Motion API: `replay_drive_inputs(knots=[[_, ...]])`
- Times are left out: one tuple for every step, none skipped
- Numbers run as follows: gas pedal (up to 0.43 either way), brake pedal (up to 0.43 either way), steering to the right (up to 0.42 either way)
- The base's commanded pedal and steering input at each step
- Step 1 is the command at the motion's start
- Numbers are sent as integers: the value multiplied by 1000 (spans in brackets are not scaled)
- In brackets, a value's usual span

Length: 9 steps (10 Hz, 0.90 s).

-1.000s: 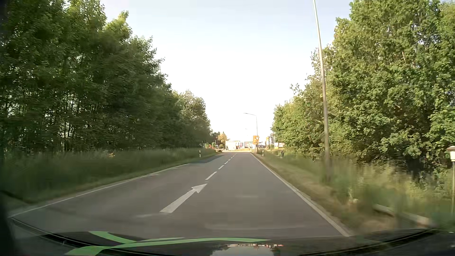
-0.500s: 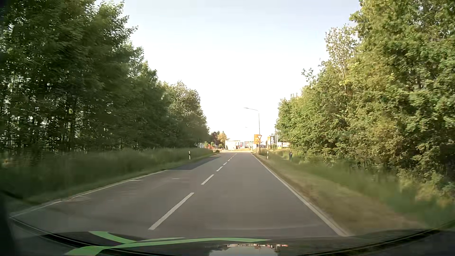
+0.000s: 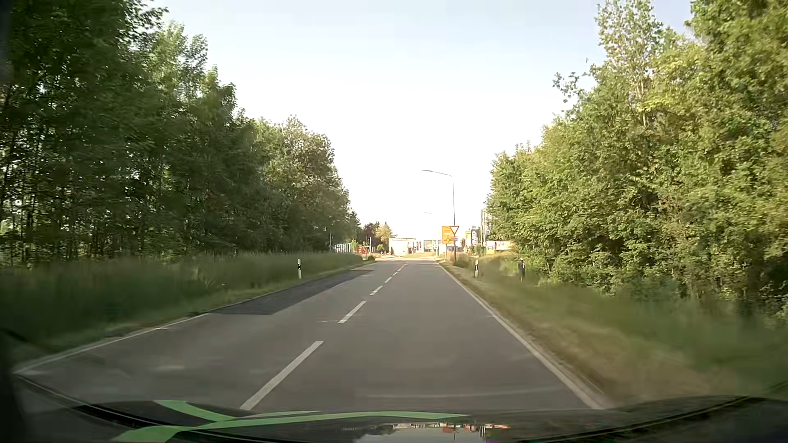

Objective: Follow the waypoints while adhering to traffic rules and regulations

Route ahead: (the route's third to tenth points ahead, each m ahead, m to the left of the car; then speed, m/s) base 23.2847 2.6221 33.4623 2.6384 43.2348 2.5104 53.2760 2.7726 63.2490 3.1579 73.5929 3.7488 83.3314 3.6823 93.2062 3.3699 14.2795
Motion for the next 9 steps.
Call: replay_drive_inputs(knots=[[20, 0, -2], [20, 0, -1], [20, 0, -1], [28, 0, -2], [39, 0, -1], [59, 0, -2], [67, 0, -2], [79, 0, -2], [79, 0, -2]])
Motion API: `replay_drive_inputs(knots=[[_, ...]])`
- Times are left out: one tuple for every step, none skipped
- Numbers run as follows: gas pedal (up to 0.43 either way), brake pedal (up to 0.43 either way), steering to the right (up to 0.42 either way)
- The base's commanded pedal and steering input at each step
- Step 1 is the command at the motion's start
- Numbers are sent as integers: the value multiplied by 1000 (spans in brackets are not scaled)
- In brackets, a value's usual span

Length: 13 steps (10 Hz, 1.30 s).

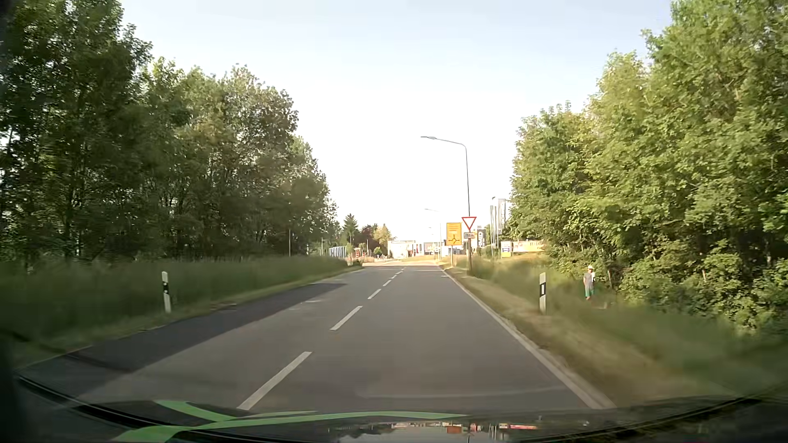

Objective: Follow the waypoints while adhering to traffic rules and regulations

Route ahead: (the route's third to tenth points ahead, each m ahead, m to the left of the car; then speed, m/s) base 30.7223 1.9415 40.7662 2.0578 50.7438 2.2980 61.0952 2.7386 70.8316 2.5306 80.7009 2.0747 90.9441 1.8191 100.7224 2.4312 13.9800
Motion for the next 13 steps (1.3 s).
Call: replay_drive_inputs(knots=[[79, 0, -2], [87, 0, -2], [87, 0, -2], [87, 0, -2], [87, 0, 0], [59, 0, 1], [0, 0, 0], [0, 0, -2], [0, 0, -3], [0, 0, -3], [0, 0, -3], [0, 0, -3], [0, 0, -3]])
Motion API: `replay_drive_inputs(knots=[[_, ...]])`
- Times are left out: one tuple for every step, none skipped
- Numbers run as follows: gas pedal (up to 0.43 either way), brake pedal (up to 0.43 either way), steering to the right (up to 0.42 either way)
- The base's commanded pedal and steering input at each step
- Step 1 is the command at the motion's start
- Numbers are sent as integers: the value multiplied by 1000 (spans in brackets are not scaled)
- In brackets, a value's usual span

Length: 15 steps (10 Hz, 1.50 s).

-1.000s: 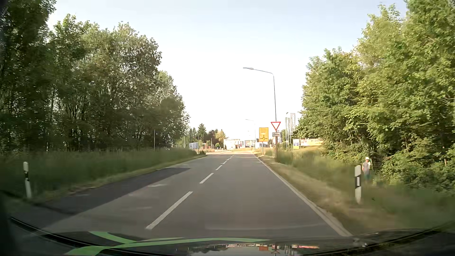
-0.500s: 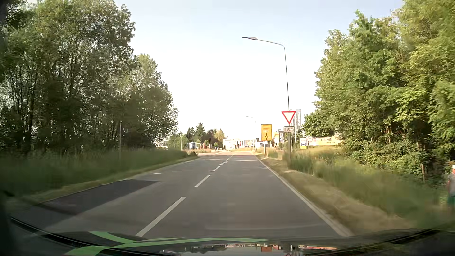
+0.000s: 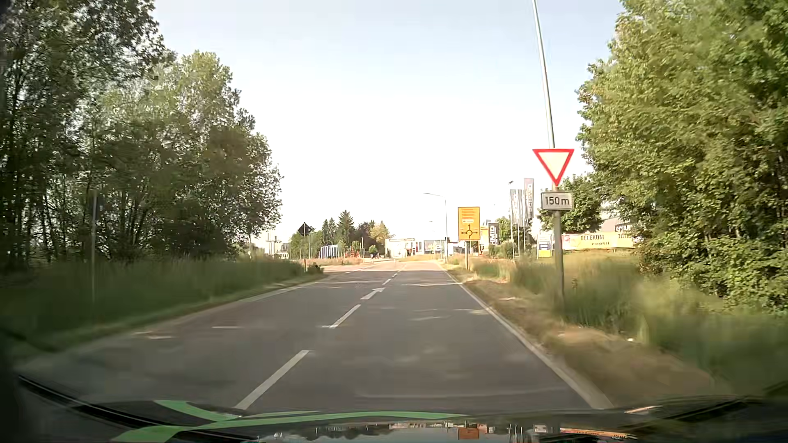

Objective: Follow the waypoints while adhering to traffic rules and regulations

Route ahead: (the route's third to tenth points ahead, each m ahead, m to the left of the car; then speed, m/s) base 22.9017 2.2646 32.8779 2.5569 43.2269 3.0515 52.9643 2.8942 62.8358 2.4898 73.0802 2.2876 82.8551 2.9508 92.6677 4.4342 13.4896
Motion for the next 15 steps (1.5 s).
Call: replay_drive_inputs(knots=[[0, 0, -3], [0, 0, -3], [0, 0, -3], [0, 0, -3], [0, 0, -3], [8, 0, -2], [28, 0, 0], [79, 0, 1], [110, 0, 1], [118, 0, 1], [118, 0, 1], [130, 0, 1], [130, 0, 1], [130, 0, 0], [130, 0, -1]])
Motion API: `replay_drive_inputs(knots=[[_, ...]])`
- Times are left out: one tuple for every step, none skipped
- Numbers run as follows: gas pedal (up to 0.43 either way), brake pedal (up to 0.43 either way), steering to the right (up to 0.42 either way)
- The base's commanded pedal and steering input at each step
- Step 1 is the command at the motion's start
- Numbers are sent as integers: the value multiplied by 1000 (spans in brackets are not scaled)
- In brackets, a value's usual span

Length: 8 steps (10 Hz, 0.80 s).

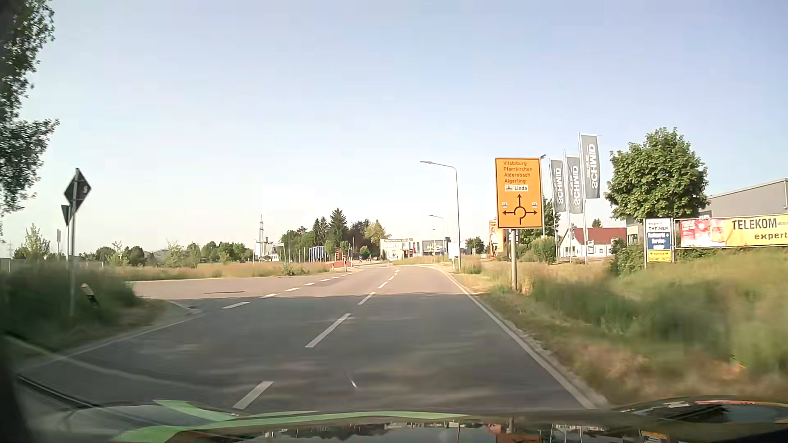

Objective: Follow the waypoints while adhering to traffic rules and regulations

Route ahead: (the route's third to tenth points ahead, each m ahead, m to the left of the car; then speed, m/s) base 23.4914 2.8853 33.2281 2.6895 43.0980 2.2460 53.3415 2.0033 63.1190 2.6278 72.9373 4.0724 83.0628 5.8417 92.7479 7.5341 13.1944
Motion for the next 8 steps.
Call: replay_drive_inputs(knots=[[130, 0, -1], [130, 0, -1], [130, 0, -1], [130, 0, -1], [130, 0, -1], [130, 0, -1], [130, 0, -1], [138, 0, -1]])
